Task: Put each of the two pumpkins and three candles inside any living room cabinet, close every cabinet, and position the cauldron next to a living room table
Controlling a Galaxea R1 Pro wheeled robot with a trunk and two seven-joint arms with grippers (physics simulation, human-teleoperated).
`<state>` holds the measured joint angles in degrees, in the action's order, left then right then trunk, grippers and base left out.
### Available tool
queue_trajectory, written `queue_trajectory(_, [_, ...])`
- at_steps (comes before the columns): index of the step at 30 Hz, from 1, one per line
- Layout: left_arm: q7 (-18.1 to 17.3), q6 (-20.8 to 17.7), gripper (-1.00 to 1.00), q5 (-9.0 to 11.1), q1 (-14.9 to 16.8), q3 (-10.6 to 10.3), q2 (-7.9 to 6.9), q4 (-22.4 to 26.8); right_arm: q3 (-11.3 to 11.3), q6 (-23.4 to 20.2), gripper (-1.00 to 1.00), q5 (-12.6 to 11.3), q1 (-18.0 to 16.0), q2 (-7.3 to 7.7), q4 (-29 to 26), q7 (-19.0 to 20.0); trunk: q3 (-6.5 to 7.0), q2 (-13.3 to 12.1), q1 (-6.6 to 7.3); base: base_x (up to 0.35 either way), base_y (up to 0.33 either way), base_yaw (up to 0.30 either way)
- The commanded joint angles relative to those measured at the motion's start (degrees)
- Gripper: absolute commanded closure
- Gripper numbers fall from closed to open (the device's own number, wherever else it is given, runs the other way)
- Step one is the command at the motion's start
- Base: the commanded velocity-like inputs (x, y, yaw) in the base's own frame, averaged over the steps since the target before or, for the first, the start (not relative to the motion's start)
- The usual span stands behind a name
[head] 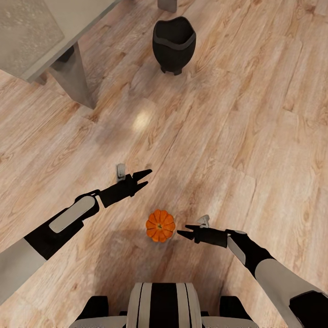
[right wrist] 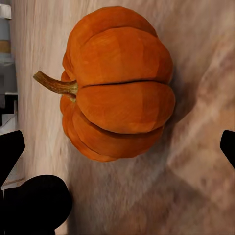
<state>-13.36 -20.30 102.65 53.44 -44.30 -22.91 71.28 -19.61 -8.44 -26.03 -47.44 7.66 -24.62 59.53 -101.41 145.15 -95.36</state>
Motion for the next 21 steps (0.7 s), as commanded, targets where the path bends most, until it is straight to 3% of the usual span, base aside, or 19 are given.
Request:
queue_trajectory(1, [0.0, 0.0, -1.0, 0.0, 0.0, 0.0, -0.01, 0.0, 0.0, 0.0, -1.0, 0.0, 0.0, -0.01, 0.0, 0.3, -0.23, 0.0, -0.02, 0.0, 0.0, 0.0])
queue_trajectory(5, [0.0, 0.0, -1.0, 0.0, 0.0, 0.0, 0.0, 0.0, 0.0, 0.0, -1.0, -0.1, 0.0, 0.01, 0.0, 1.3, -1.11, 0.1, -0.13, 0.0, 0.0, 0.0])
queue_trajectory(11, [0.0, 0.0, -1.0, 0.0, 0.0, 0.0, 0.02, 0.0, 0.2, 0.0, -1.0, -0.1, 0.0, 0.07, 0.5, 1.4, -1.11, 0.1, -0.13, 0.0, 0.0, 0.0])
queue_trajectory(15, [0.0, 0.0, -1.0, 0.0, 0.0, 0.0, 0.04, 0.0, 3.7, 0.0, -1.0, 0.0, 0.0, 0.07, 1.8, 5.6, -2.0, 0.1, -0.23, 0.0, 0.0, 0.0])
queue_trajectory(21, [0.0, 0.0, -1.0, 0.0, 0.0, 0.0, 0.06, 0.0, 5.0, 0.0, -1.0, 0.1, 0.0, 0.13, 2.3, 8.0, -2.44, 0.1, -0.28, 0.0, 0.0, 0.0])
